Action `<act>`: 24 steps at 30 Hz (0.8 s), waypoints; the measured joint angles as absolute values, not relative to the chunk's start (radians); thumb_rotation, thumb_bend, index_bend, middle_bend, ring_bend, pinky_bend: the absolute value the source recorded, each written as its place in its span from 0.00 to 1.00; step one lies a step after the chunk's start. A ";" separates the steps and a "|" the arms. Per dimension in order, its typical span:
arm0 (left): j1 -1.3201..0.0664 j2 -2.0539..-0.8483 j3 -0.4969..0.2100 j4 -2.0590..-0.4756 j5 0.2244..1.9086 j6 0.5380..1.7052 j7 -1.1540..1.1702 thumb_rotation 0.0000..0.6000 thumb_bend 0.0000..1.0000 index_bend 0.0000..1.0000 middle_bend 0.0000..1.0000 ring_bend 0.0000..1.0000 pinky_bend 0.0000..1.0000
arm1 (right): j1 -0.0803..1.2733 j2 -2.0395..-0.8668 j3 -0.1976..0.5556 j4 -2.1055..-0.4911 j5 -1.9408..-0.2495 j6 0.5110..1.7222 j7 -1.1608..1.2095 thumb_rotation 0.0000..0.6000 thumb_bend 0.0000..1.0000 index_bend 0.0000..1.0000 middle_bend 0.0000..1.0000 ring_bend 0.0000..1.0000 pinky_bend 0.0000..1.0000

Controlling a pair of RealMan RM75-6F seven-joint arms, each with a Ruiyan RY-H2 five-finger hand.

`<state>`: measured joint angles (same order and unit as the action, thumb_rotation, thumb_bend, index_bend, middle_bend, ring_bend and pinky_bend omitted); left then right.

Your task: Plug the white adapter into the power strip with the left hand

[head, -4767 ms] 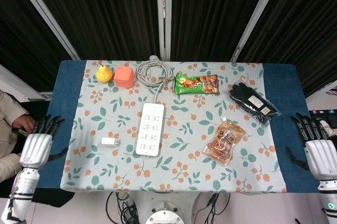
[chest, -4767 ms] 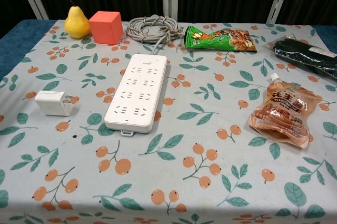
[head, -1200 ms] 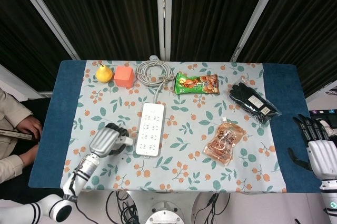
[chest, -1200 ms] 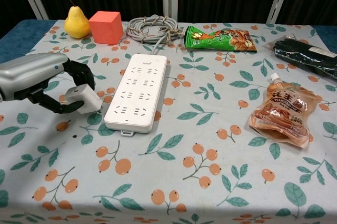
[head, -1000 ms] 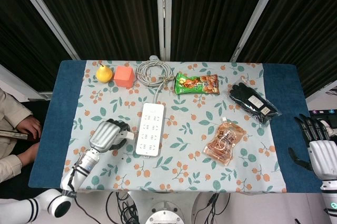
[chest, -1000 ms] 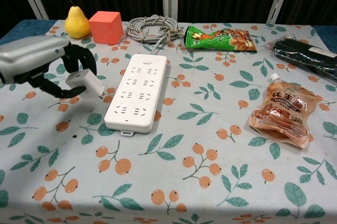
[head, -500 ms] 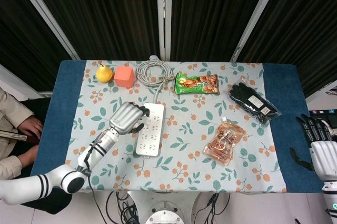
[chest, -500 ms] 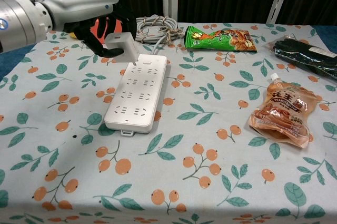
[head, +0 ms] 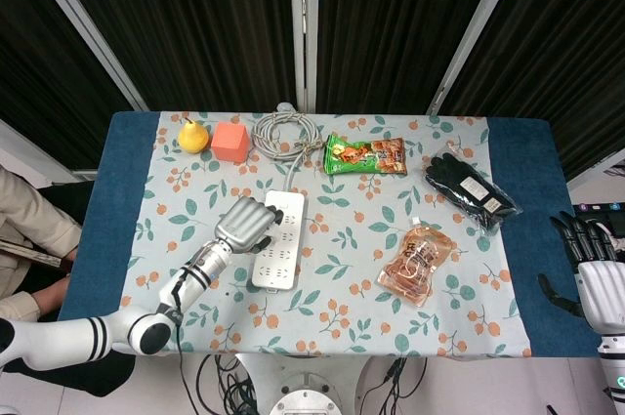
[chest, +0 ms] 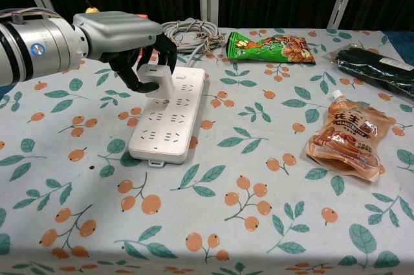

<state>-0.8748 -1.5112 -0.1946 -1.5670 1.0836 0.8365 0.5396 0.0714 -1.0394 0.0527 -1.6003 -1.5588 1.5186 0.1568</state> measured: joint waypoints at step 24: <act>-0.920 -1.514 -0.153 -1.550 1.030 0.846 0.548 1.00 0.45 0.65 0.74 0.57 0.53 | 0.068 -1.040 0.056 -1.601 -1.550 1.517 0.154 1.00 0.28 0.00 0.03 0.00 0.00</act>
<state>-0.9200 -1.5142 -0.1529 -1.5498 1.0296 0.8464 0.5478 0.0680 -1.0404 0.0558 -1.6009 -1.5503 1.5173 0.1542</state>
